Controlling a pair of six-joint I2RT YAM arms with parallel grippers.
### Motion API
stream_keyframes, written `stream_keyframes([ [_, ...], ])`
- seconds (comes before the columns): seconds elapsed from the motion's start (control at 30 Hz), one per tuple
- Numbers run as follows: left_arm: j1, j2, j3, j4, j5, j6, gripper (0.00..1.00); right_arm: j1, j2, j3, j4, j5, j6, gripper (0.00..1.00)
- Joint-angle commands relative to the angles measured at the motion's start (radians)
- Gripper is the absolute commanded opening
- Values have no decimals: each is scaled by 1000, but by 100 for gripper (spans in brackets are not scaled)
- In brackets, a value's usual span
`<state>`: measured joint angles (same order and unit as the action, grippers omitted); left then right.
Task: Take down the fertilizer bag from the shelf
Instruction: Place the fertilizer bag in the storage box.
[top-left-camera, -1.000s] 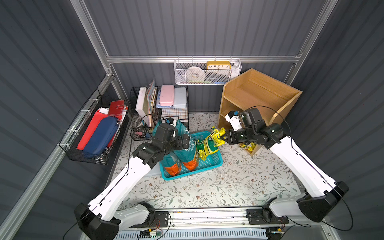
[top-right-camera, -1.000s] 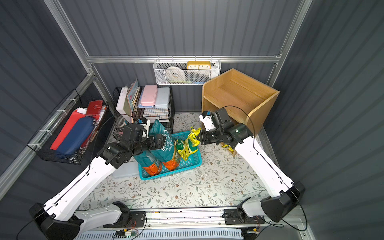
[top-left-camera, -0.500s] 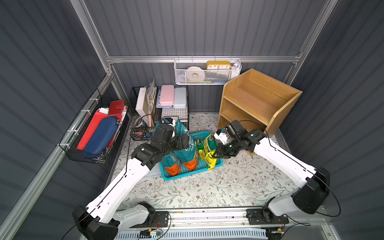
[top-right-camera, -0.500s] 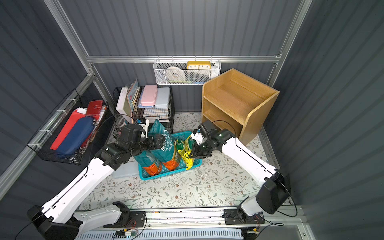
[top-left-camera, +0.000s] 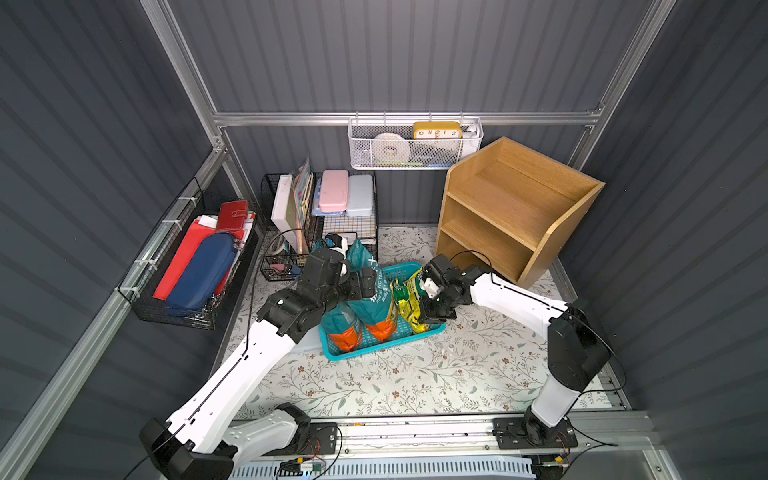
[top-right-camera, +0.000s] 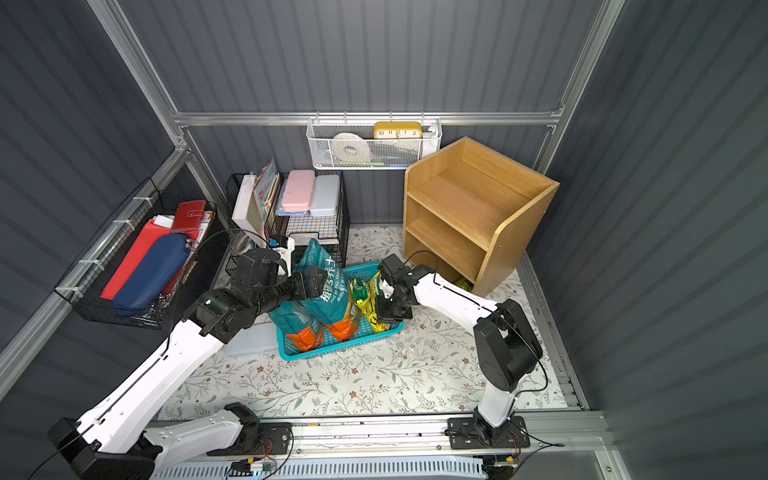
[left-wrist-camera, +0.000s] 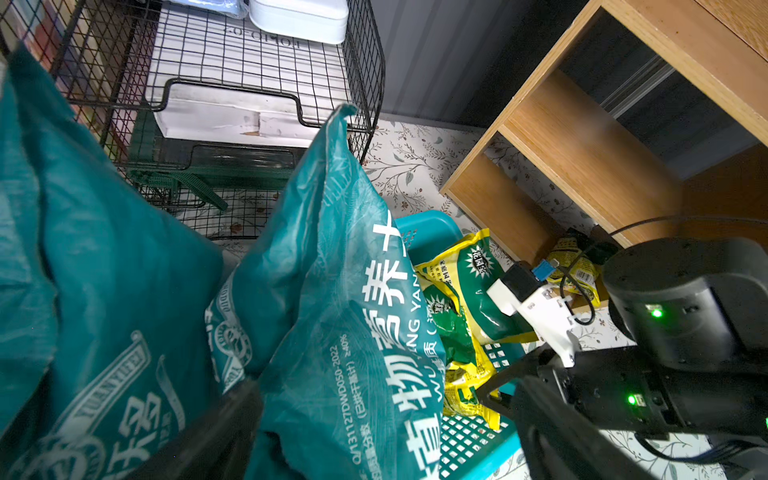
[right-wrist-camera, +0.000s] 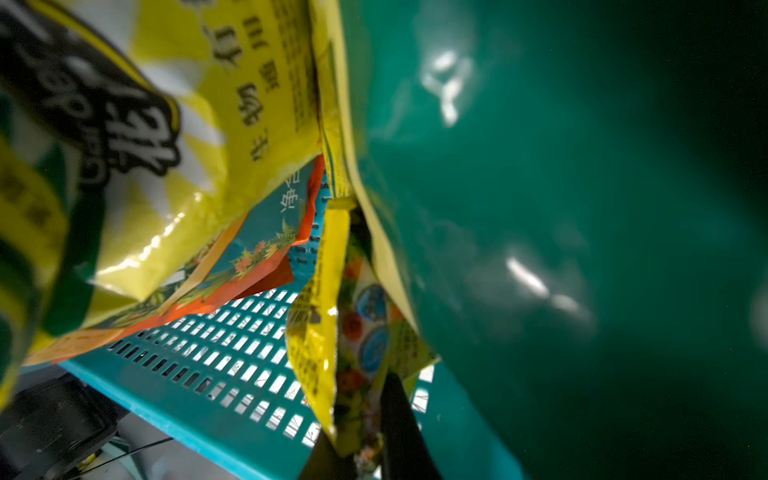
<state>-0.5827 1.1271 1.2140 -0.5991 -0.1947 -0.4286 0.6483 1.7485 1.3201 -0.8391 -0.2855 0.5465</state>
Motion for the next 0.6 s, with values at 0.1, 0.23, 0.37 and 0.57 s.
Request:
stream_keyframes([
  [0.1, -3, 22, -1, 13, 8, 0, 99, 11, -37, 63, 10, 75, -56, 13],
  [0.23, -3, 18, -7, 16, 9, -1, 100, 12, -137, 115, -7, 94, -100, 35],
  [0.37, -3, 8, -13, 15, 9, -2, 99, 4, -234, 149, -25, 255, -160, 42],
  [0.57, -3, -1, -12, 2, 12, 2, 99, -83, -188, 198, -183, 471, -298, 43],
])
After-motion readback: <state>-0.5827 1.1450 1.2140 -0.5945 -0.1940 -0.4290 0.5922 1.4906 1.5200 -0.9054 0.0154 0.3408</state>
